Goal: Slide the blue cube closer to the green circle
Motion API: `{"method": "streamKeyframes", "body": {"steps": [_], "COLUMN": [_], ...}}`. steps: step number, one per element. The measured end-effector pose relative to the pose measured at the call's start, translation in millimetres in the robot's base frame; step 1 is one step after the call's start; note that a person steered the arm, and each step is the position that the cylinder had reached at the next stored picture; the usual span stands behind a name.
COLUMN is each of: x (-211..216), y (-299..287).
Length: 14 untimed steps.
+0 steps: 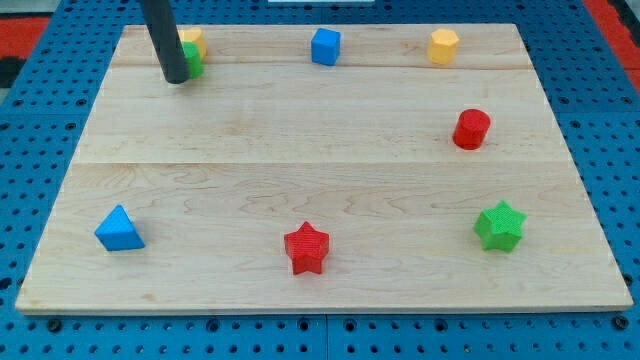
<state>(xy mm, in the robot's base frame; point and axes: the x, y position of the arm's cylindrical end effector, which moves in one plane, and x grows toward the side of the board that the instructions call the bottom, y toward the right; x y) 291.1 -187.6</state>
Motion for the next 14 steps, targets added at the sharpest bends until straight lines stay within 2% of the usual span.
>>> {"method": "streamKeyframes", "body": {"steps": [2,6,9,10,13,14], "x": [20,24,21,-1,-79,-78], "y": [0,33,221,255,249,215]}}
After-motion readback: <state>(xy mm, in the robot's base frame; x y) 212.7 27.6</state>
